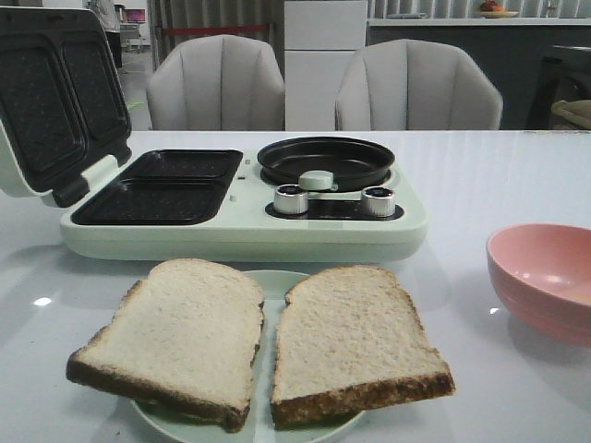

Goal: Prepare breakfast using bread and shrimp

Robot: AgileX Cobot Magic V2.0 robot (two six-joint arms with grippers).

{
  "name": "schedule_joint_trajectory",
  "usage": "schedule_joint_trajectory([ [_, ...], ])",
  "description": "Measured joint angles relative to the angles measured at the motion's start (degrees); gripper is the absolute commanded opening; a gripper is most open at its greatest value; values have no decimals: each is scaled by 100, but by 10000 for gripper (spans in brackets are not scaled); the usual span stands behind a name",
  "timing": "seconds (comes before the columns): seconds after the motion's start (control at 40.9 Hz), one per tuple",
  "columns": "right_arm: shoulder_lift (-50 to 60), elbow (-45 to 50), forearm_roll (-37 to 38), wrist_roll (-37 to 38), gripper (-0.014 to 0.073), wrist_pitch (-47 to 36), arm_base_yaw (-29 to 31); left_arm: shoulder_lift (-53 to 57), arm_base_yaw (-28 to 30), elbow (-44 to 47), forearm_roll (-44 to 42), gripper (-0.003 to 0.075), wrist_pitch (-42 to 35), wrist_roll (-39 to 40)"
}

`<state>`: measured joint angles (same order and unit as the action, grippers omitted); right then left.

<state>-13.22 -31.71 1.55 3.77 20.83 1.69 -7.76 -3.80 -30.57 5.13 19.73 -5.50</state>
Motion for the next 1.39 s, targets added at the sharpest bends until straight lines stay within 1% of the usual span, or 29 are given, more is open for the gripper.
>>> schedule_joint_trajectory([
  [0.122, -592, -257, 0, 0, 45, 465, 0, -604, 0, -322, 0, 100, 526, 0],
  [0.416, -1775, -256, 0, 0, 45, 1397, 0, -1655, 0, -205, 0, 100, 1125, 0],
  [0.587, -2308, -256, 0, -7, 46, 1662, 0, -2036, 0, -70, 0, 101, 1203, 0],
  [0.636, -2422, -256, 0, -7, 55, 1688, 0, -2124, 0, -43, 24, 113, 1219, 0],
  [0.661, -2491, -256, 0, -7, 71, 1700, 0, -2172, 0, -43, 60, 128, 1230, 0],
  [0.685, -2540, -256, 0, -7, 90, 1698, 0, -2204, 0, -43, 68, 172, 1230, 0],
  [0.71, -2600, -256, 0, -7, 115, 1698, 0, -2236, 0, -33, 104, 196, 1230, 0],
  [0.734, -2641, -256, 0, -7, 171, 1698, 0, -2285, 0, -33, 137, 255, 1240, 0],
  [0.783, -2721, -256, 0, -7, 254, 1698, 0, -2337, 0, -33, 171, 377, 1240, 0],
  [0.808, -2735, -256, 0, -7, 314, 1698, 0, -2368, 0, -33, 183, 448, 1251, 0],
  [0.856, -2764, -256, 0, -7, 422, 1698, 0, -2415, 0, -33, 197, 554, 1261, 0],
  [0.905, -2765, -256, 0, -7, 479, 1698, 0, -2452, 0, -33, 201, 620, 1262, 0],
  [0.93, -2765, -256, 0, -7, 505, 1698, 0, -2468, 0, -33, 210, 638, 1262, 0],
  [0.979, -2765, -256, 0, -7, 525, 1688, 0, -2519, 0, -33, 210, 640, 1262, 0],
  [1.052, -2765, -256, 0, -7, 526, 1688, 0, -2580, 0, -33, 210, 624, 1273, -89],
  [1.175, -2765, -256, 0, -7, 526, 1679, 0, -2674, -108, -33, 296, 592, 1241, -478],
  [1.297, -2765, -256, 0, -7, 526, 1679, 0, -2777, -633, -33, 317, 583, 1131, -1052],
  [1.395, -2765, -256, 0, -7, 526, 1676, 0, -2935, -1338, -33, 285, 583, 1097, -1566],
])
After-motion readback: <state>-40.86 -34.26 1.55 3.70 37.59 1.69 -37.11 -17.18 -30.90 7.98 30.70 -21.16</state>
